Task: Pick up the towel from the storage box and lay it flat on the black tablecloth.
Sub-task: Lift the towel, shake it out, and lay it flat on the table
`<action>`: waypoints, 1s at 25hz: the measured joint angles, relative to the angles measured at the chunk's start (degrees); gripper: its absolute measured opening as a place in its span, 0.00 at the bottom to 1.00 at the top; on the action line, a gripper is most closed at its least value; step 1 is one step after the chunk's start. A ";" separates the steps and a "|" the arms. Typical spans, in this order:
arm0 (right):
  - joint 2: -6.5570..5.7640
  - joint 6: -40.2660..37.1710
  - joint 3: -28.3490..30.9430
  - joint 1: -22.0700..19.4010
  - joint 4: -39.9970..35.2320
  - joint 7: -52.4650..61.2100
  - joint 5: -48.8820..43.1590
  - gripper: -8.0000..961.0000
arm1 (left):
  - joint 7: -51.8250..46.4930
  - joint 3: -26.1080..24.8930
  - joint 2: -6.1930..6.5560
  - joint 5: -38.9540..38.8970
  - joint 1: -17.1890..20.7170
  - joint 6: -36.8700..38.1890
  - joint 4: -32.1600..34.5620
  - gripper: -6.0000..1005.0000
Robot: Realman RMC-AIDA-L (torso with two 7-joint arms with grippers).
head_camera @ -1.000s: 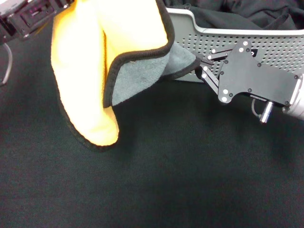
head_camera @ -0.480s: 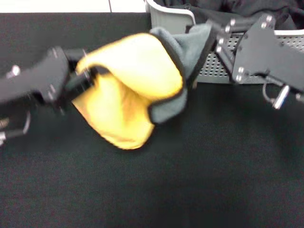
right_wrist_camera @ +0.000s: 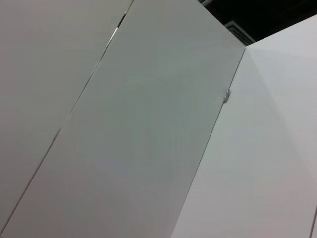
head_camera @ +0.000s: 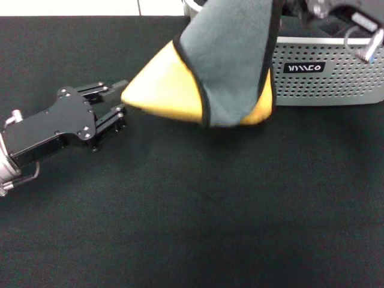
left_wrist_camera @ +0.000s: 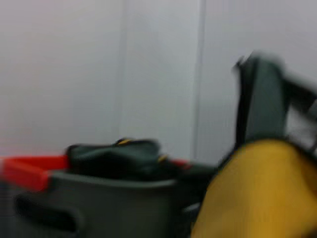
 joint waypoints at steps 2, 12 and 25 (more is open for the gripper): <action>-0.15 -4.08 0.01 -0.90 -6.08 4.42 -2.52 0.01 | 2.39 -0.35 0.04 0.13 0.33 -2.18 -0.12 0.29; 0.16 -21.17 -0.72 -1.51 -26.55 25.57 -18.38 0.01 | 24.02 -11.67 -3.58 -1.78 2.93 0.01 -1.67 0.34; -0.13 -23.87 0.95 12.11 -27.07 59.68 -45.07 0.02 | 79.80 -12.09 -3.92 -10.03 -0.39 13.35 -18.33 0.35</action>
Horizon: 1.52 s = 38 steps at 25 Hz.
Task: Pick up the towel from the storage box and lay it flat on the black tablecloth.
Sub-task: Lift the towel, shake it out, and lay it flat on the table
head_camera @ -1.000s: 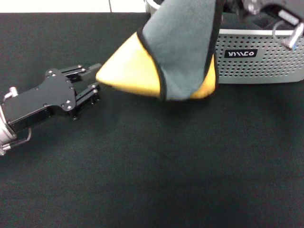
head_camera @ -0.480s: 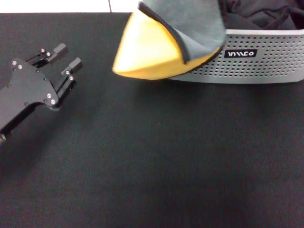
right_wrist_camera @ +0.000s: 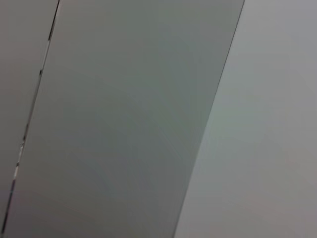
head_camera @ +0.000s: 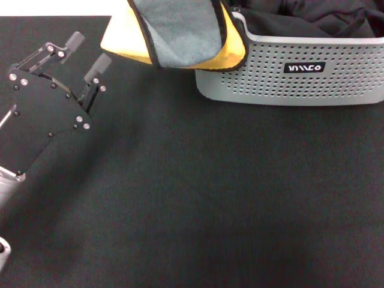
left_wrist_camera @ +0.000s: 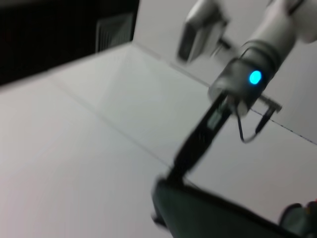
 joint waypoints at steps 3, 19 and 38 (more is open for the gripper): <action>0.07 2.88 1.63 2.19 1.70 4.22 -2.23 0.02 | 6.43 0.24 0.01 -0.10 -0.84 1.65 0.05 0.35; 0.26 4.79 2.98 7.02 6.08 8.10 -2.66 0.02 | 36.92 0.50 -0.21 0.72 -3.98 -5.02 -5.31 0.35; 0.43 5.42 2.88 10.62 11.98 7.31 -3.55 0.03 | 40.38 1.95 -0.33 0.66 -4.51 -12.58 -6.46 0.34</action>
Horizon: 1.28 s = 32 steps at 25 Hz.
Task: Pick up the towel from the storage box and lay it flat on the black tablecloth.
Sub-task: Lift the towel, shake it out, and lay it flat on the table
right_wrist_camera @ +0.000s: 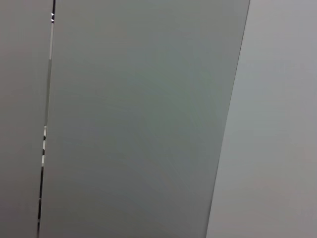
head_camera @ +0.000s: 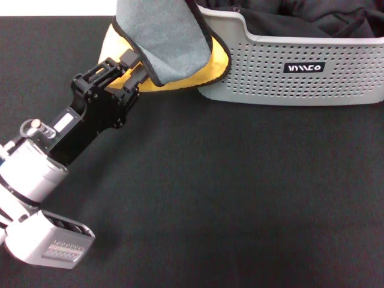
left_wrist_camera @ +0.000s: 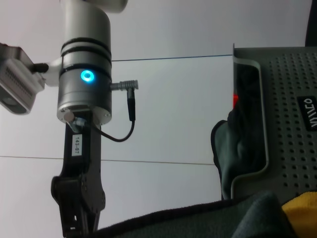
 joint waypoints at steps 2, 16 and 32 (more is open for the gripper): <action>0.00 0.00 -0.06 0.36 0.57 -0.16 -0.02 0.03 | 0.02 0.00 0.01 0.00 -0.33 -0.01 0.01 0.34; -0.13 -0.17 0.34 3.53 6.01 -0.13 -0.51 0.03 | 8.91 0.74 0.00 0.27 -1.16 -3.00 -0.23 0.34; -0.08 -0.27 0.68 2.83 6.68 -0.22 -0.18 0.03 | 7.29 -0.25 -0.09 -0.44 -3.28 -5.17 -8.08 0.33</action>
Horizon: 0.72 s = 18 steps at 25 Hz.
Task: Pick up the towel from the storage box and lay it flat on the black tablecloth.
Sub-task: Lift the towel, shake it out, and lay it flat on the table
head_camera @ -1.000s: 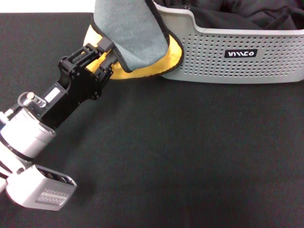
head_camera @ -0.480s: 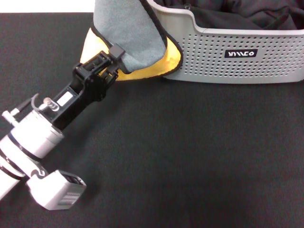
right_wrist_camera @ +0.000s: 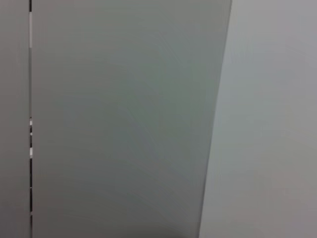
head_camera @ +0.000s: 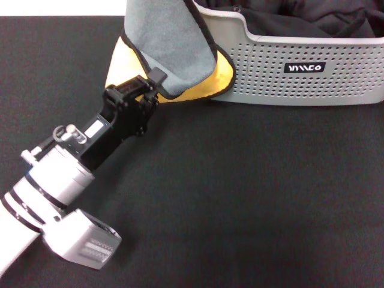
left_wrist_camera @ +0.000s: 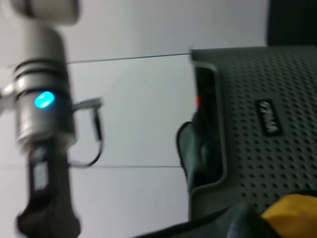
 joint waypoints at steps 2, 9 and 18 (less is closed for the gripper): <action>0.00 0.13 0.70 -1.03 -0.65 -0.04 0.15 0.03 | -4.59 -0.81 0.00 -0.41 -0.07 1.63 -0.94 0.25; -0.07 0.58 3.61 -5.90 -3.86 -0.52 0.20 0.03 | -30.95 -5.11 0.24 -1.10 0.82 12.23 -2.13 0.09; -0.15 3.48 6.06 -12.27 -7.47 -1.10 2.74 0.04 | -86.78 -6.33 0.76 -4.79 4.48 17.17 6.72 0.07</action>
